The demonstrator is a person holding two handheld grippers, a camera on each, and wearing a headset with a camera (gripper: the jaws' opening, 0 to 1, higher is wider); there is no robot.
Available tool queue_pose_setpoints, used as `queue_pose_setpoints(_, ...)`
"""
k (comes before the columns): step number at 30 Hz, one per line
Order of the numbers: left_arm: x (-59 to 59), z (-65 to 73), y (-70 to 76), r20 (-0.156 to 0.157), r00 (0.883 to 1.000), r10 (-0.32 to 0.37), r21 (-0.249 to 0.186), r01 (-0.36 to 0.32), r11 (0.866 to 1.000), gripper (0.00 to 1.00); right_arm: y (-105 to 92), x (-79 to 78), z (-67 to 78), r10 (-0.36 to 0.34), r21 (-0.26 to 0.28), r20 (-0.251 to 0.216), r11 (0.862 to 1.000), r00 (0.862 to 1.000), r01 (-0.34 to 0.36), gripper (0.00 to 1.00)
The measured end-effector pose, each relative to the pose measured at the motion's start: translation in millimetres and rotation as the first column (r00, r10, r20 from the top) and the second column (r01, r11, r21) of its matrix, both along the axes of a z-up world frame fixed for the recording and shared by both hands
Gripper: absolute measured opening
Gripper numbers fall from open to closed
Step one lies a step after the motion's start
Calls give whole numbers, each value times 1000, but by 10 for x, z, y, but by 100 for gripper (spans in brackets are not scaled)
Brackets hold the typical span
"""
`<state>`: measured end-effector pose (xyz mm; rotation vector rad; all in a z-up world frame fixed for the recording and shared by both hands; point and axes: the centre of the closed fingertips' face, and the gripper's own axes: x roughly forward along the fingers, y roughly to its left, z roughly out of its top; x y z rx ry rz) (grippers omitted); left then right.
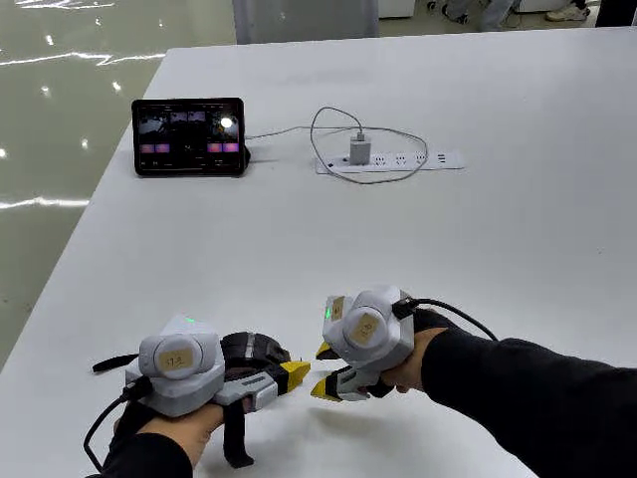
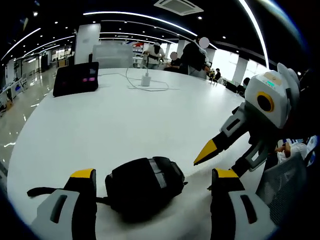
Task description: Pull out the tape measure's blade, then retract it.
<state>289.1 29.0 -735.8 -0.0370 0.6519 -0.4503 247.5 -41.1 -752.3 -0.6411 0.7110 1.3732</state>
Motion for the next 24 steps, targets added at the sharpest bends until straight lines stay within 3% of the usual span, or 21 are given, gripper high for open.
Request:
queue_pose_setpoints(2,-14,-8,7,0,1000,-8,9,8,1000,99,-50,1,13,-14,6,-1,1000,1000,14,26)
queue_pose_setpoints(9,-78,10,28,10,997,-70,36,70,997,99,-275,13,91,-69,26,1,997,998,69,32)
queue_pose_setpoints(11,-80,37,52,28,996,-87,44,86,995,99,-347,12,127,-85,35,2,996,996,85,33)
queue_pose_setpoints(12,-87,63,46,37,994,-105,37,104,994,99,-403,19,150,-99,40,9,994,995,99,34)
queue_pose_setpoints(14,-108,62,63,16,994,-113,26,112,993,99,-478,25,172,-118,48,12,992,993,118,35)
queue_pose_setpoints(18,-144,76,129,20,988,-151,34,151,988,99,-681,32,209,-166,61,11,984,986,165,37)
queue_pose_setpoints(21,-176,106,171,16,985,-170,-1,171,985,99,-844,33,217,-191,55,17,980,981,190,39)
queue_pose_setpoints(24,-194,152,231,26,983,-183,3,183,983,99,-1007,47,256,-231,64,12,971,973,230,41)
